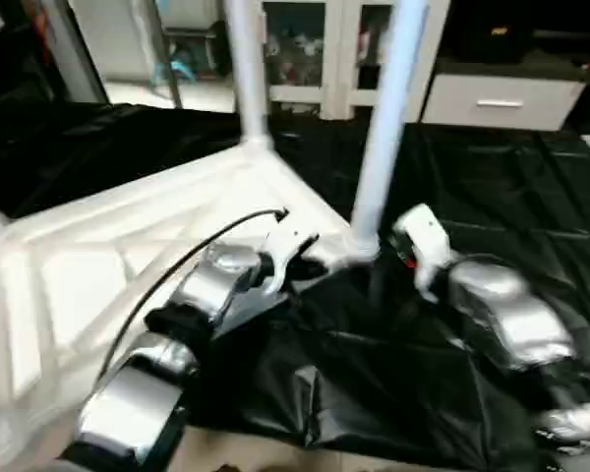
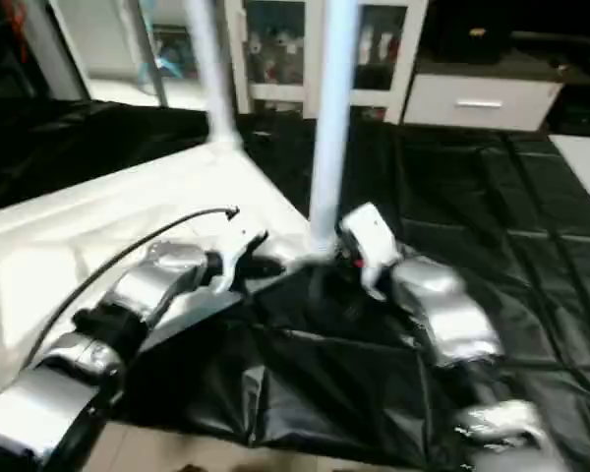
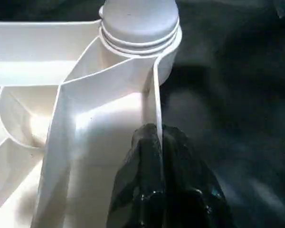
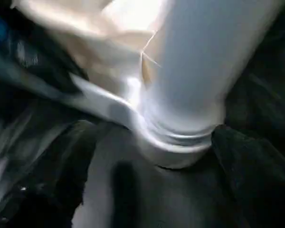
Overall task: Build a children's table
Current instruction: Rotate leg to tighten
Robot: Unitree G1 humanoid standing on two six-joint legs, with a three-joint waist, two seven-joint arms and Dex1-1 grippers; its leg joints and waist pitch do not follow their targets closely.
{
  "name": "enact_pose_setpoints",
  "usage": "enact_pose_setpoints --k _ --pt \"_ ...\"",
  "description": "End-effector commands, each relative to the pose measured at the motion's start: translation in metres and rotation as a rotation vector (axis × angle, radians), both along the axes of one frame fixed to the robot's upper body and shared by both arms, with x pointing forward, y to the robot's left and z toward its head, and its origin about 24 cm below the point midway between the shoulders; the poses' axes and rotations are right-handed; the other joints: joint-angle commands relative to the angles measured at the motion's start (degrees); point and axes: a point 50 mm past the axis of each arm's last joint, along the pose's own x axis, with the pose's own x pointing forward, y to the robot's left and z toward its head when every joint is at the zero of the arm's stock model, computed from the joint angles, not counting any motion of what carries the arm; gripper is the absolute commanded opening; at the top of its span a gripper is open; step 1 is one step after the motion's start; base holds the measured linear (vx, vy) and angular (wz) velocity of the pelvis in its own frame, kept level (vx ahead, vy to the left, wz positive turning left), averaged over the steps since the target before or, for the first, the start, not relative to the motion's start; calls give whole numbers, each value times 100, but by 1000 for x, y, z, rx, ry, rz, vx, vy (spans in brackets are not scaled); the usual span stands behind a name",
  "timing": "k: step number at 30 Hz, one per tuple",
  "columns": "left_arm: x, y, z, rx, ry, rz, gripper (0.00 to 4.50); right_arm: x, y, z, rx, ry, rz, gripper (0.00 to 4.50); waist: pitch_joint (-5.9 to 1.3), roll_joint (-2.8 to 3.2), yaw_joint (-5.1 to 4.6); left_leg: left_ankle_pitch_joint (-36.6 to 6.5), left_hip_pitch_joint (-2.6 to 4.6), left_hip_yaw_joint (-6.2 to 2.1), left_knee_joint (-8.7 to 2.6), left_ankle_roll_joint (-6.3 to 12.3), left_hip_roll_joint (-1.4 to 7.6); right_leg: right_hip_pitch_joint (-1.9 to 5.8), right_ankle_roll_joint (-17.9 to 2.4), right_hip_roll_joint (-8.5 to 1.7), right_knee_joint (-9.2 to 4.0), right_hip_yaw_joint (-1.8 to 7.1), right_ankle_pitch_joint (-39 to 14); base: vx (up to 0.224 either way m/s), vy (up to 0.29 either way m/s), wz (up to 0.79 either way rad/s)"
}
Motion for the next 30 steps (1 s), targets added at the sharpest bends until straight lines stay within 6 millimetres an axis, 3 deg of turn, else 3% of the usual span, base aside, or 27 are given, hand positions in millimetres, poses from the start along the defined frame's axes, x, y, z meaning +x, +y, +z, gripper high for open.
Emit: enact_pose_setpoints --k 1,6,7,13,19,30 --pt "-17 -4 -10 58 75 -174 0 -5 6 8 -3 -8 94 448 -336 -17 26 -1785 62 -136 -460 278 314 263 -1219 -337 -418 231 -1976 0 0 0" --pt "-25 2 -7 77 95 -228 0 -9 3 10 -8 24 152 448 -332 -9 31 -1965 85 -130 -461 147 296 242 -1292 -316 -404 222 -1929 0 0 0" --pt "-25 3 -7 81 93 -229 0 -11 4 10 -6 31 167 448 -340 -38 39 -1914 85 -131 -459 157 297 252 -1294 -325 -394 228 -1903 0 0 0" --pt "-26 5 -4 72 90 -212 0 -15 13 5 21 73 249 448 -367 -22 69 -1624 71 -112 -426 255 295 256 -1385 -327 -365 229 -1589 0 0 0" --pt "-26 5 -4 80 84 -190 0 -6 23 -2 36 78 236 448 -363 -14 51 -1648 64 -117 -432 197 284 253 -1402 -319 -360 219 -1608 0 0 0" --pt "-28 7 -5 85 100 -183 0 -7 28 -7 47 107 266 345 -373 -25 57 -1470 62 -111 -417 250 284 264 -1375 -316 -344 225 -1522 0 0 0"
